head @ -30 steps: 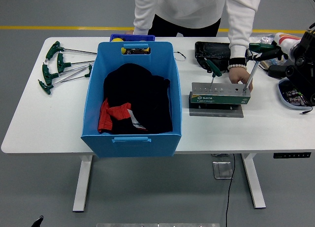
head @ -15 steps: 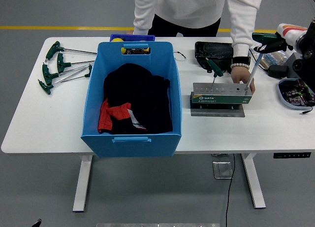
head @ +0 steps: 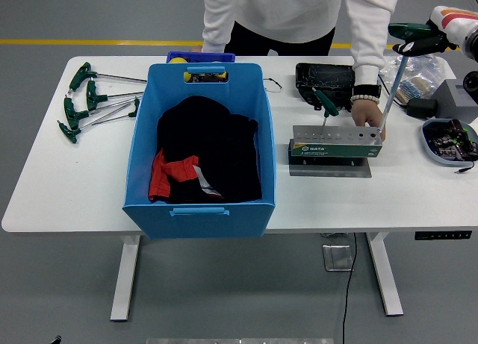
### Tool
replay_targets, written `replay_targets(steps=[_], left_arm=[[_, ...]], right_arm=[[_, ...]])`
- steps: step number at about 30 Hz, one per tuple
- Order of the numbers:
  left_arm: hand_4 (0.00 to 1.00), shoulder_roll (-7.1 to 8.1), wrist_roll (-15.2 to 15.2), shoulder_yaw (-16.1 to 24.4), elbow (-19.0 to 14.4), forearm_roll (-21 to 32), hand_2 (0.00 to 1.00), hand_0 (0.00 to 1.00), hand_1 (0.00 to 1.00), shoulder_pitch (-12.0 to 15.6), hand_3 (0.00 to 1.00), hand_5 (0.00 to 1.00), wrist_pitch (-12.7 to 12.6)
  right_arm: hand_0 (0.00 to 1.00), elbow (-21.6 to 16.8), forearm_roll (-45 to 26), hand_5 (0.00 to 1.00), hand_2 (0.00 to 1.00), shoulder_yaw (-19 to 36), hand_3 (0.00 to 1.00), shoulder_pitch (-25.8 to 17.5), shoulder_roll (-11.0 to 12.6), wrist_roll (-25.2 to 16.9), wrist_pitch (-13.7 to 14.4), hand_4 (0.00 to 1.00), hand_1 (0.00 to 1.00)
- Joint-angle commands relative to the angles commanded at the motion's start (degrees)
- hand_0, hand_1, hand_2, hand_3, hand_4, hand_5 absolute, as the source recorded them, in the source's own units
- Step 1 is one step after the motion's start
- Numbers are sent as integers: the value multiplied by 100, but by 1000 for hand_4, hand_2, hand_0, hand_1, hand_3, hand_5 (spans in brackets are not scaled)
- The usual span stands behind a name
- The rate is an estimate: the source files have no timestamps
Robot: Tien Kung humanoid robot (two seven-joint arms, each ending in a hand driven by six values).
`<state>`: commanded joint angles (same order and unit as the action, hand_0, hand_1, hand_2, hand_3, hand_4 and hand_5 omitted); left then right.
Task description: Lift tool from toolbox,place it in box,lift tool from toolbox,place it in box
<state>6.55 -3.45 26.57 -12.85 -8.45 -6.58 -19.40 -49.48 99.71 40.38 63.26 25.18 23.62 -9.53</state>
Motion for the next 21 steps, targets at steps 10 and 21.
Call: replay_targets(steps=[10,21], left_arm=[[741,-8,62,130,8,-175,691,692,638,27,702,631,-3],[740,0,97,200,3,-287,695,693,639,5,702,630,-2]], right_arm=[[2,-628,113,665,4,438,46,9,-1,-11,129,800,2],[2,-1821,560,666,5,936,46,326,-444,-81,682,797,2]])
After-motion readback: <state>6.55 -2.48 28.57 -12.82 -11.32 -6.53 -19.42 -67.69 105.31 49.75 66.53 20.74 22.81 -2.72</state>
